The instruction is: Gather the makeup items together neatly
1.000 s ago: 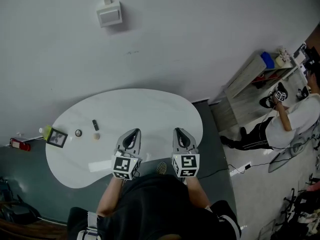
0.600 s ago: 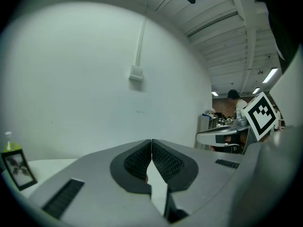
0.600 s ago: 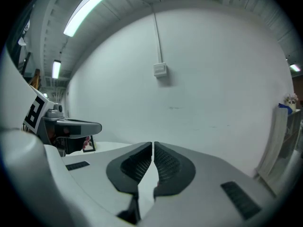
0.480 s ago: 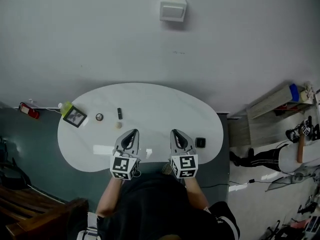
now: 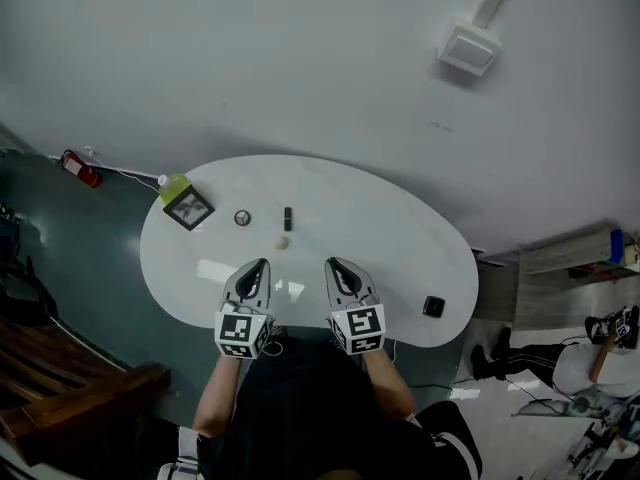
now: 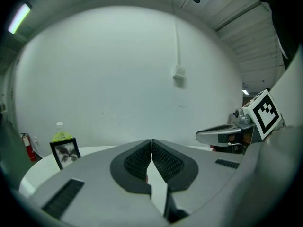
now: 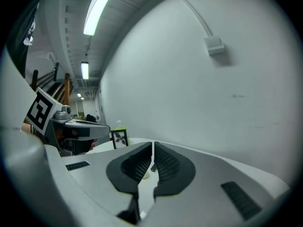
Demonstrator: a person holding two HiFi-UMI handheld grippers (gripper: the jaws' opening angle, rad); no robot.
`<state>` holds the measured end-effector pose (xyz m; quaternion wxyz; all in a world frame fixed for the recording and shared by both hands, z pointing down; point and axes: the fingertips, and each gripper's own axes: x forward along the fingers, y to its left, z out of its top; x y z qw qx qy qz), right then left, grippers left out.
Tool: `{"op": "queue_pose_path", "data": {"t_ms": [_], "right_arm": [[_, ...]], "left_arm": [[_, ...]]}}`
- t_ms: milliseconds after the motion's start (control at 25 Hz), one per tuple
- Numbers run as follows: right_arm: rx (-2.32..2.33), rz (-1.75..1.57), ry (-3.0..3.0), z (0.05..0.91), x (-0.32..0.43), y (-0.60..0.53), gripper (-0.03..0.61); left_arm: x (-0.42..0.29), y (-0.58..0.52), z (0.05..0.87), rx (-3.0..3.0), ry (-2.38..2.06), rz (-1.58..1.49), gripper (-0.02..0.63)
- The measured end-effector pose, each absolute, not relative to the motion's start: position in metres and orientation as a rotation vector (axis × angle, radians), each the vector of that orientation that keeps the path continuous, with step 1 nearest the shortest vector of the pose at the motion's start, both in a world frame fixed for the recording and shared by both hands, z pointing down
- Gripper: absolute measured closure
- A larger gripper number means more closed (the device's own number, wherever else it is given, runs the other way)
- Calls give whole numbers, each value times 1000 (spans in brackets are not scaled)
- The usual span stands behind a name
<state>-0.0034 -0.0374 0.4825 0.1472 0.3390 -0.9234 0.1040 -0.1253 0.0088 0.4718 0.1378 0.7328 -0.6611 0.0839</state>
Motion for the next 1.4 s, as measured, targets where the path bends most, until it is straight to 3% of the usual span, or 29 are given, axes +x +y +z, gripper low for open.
{"op": "queue_pose_path", "data": {"t_ms": [520, 1000, 1280, 1320, 1400], "right_arm": [[763, 351, -2572, 565, -97, -50, 538], [734, 431, -2450, 662, -112, -55, 538], [714, 414, -2476, 674, -134, -61, 535], [697, 411, -2473, 677, -139, -61, 520], [657, 421, -2460, 686, -148, -62, 398]], "left_arm": [[-191, 22, 555, 1938, -1860, 305, 594], [-209, 23, 633, 1851, -1771, 313, 594], [-221, 23, 642, 1822, -1772, 309, 594], [-223, 24, 641, 1815, -1777, 310, 594], [-227, 25, 642, 1807, -1784, 310, 594]]}}
